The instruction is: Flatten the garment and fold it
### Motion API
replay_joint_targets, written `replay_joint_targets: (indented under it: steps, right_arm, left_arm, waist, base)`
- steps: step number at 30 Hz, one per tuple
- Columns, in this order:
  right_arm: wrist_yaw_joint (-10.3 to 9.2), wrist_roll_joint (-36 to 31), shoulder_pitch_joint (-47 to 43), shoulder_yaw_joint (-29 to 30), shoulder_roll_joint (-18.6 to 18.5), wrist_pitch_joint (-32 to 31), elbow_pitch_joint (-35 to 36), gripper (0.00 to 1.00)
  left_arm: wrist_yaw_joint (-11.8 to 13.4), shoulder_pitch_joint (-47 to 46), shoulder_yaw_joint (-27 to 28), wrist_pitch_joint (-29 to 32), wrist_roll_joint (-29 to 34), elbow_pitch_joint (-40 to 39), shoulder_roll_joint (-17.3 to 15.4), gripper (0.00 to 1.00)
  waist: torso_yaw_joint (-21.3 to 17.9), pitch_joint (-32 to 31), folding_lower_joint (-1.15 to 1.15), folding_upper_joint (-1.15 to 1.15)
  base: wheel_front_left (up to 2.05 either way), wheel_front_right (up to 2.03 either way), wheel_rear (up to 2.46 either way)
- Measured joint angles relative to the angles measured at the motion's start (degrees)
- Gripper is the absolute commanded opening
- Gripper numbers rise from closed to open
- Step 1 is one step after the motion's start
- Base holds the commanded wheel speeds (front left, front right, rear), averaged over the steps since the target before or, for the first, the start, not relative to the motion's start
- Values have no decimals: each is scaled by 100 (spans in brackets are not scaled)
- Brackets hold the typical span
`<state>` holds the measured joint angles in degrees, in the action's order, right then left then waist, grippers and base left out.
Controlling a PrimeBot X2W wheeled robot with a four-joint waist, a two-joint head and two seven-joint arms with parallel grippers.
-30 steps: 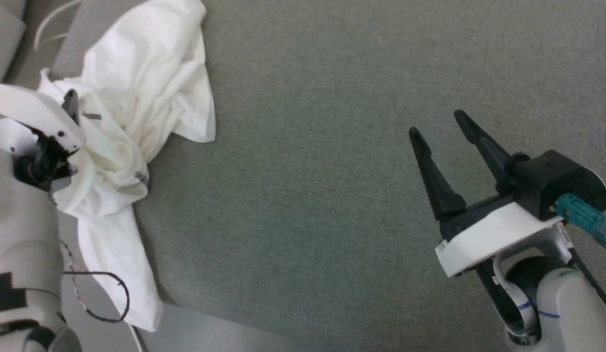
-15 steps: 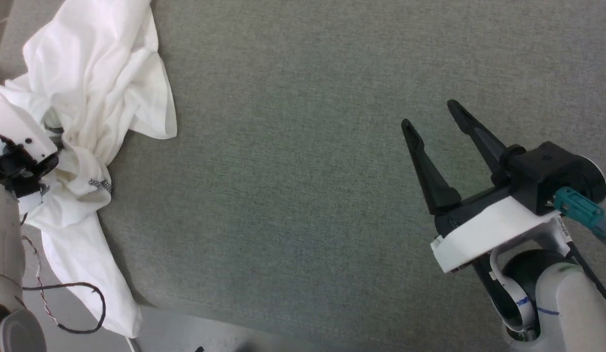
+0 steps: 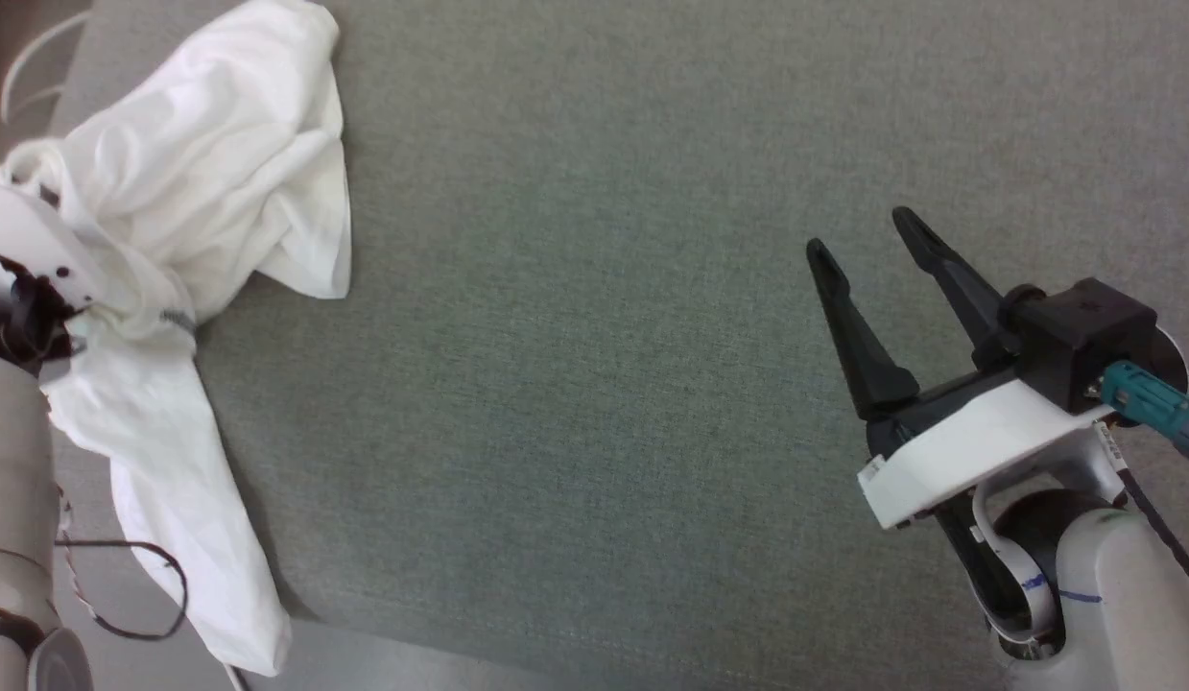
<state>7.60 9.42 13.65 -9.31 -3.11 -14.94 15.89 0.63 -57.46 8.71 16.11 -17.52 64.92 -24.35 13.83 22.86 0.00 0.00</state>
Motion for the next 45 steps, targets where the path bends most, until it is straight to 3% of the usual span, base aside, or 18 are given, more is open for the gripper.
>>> replay_joint_targets:
  steps: [10,16,21,27,36,40,45]
  right_arm:
    - [-1,369,-320,391,9,315,-408,100]
    - [0,393,-523,653,12,410,-539,100]
    - [-1,365,-659,746,14,403,-555,100]
    - [-1,264,-824,766,13,379,-552,100]
    - [-1,29,-1078,838,11,218,-410,100]
    - [-1,-14,-1095,828,11,176,-258,100]
    - [-1,-37,-1089,815,10,186,-175,100]
  left_arm:
    - [-4,-23,-627,-2476,634,-474,-45,0]
    - [-8,-51,-800,-2964,715,-700,90,0]
    - [-129,-45,-942,-3027,719,-962,376,0]
    - [-255,205,-1022,-2904,523,-1272,973,0]
    - [-250,946,-1367,-2062,68,-2706,2026,0]
    - [18,1604,-1762,-1578,-272,-3738,2141,0]
    - [688,2952,-2622,-1220,-858,-4743,2157,0]
  waist:
    - [92,-860,-1,0]
    - [40,-1377,-2,0]
    - [-186,-1673,-2,0]
    - [-671,-1886,-1,0]
    - [-1509,-2106,-1,0]
    - [-1844,-2096,-2,0]
    - [-2094,-1854,0,0]
  base:
    - [0,0,0]
    - [0,0,0]
    - [0,0,0]
    - [0,0,0]
    - [0,0,0]
    - [0,0,0]
    - [0,0,0]
